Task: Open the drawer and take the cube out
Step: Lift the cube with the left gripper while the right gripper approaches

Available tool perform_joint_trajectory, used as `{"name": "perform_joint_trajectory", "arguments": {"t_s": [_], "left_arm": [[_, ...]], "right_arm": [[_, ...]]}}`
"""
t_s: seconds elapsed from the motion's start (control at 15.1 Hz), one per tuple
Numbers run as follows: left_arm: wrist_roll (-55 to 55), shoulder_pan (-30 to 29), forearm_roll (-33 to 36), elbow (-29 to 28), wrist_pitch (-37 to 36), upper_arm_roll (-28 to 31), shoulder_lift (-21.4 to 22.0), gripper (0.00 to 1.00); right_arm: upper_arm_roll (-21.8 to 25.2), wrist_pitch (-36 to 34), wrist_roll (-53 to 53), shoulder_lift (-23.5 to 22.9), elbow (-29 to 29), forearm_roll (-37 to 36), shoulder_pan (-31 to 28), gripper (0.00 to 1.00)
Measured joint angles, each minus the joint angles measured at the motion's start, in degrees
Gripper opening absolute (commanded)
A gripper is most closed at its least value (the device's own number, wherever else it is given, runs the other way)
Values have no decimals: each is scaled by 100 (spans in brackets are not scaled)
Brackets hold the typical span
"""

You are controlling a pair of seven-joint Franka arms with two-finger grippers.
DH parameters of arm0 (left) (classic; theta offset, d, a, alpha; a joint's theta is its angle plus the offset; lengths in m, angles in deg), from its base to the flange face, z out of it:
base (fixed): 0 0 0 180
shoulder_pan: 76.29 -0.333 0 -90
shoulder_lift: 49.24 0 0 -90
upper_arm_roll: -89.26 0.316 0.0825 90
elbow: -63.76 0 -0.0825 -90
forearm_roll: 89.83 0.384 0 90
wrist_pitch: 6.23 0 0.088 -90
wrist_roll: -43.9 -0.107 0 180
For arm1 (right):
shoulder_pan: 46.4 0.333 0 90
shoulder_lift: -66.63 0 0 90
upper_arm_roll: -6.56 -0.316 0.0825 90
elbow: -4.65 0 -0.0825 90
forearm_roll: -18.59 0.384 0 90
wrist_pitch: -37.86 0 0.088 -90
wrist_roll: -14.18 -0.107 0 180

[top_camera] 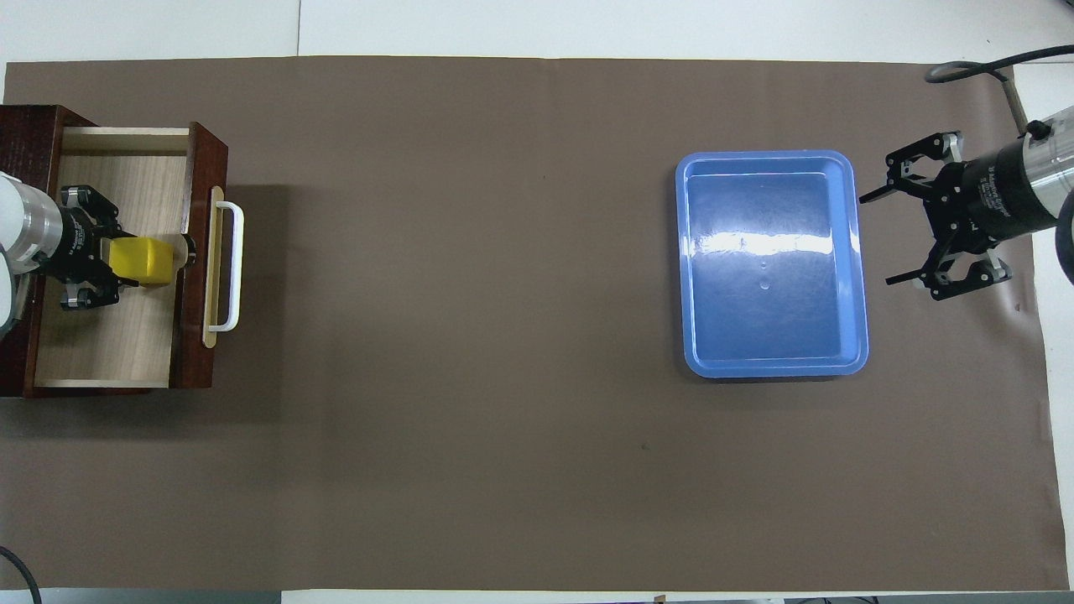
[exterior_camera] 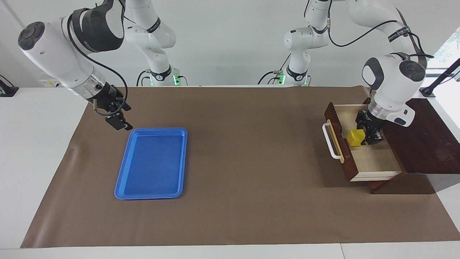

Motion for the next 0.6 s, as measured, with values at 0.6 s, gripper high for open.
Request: {"name": "perform_joint_trajectory", "arguments": {"t_s": [0.6], "left_arm": [[648, 761, 3, 1442, -1518, -115, -33, 0]], "right_arm": [[-15, 663, -184, -508, 347, 1034, 192, 93]]}}
